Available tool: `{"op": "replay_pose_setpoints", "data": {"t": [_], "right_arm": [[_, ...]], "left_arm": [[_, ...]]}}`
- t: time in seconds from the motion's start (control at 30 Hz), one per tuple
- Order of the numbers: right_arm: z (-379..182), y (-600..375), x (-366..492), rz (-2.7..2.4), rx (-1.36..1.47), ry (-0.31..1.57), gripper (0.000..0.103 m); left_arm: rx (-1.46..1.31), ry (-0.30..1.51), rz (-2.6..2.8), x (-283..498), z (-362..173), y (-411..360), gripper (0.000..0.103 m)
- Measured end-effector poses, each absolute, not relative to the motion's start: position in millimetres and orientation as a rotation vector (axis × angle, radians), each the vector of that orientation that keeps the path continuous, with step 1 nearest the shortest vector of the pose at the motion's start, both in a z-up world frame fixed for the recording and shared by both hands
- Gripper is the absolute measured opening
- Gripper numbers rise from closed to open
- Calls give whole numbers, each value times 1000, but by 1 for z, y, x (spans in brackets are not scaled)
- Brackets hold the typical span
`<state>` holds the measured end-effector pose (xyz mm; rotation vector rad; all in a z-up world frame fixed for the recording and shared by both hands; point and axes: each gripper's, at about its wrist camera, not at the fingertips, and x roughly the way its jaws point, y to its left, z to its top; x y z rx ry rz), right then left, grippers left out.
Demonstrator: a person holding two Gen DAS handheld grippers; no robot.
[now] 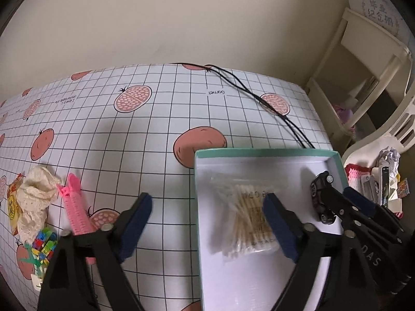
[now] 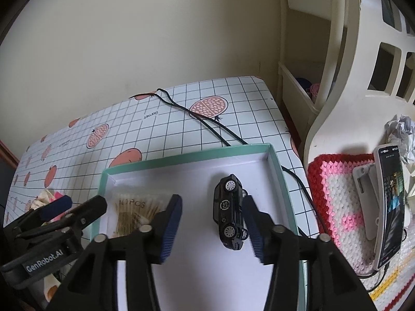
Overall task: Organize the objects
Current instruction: 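Lower and release the swab bag with left gripper while right releases the car in the tray, then move both tools back over the pile of toys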
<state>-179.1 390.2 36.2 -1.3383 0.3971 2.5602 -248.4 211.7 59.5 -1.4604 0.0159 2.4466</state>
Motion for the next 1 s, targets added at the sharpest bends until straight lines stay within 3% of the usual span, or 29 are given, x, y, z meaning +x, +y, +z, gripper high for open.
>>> {"op": "replay_pose_setpoints", "data": {"t": [0.23, 0.63, 1.0], "right_arm": [[32, 387, -181, 2568, -1361, 382, 73], [32, 387, -183, 2584, -1358, 393, 99], [31, 388, -181, 2580, -1354, 404, 103]], "left_arm": [[-1493, -2, 2470, -253, 53, 205, 103], [-1496, -32, 2501, -255, 53, 195, 103], [-1490, -36, 2528, -254, 55, 187, 103]]}}
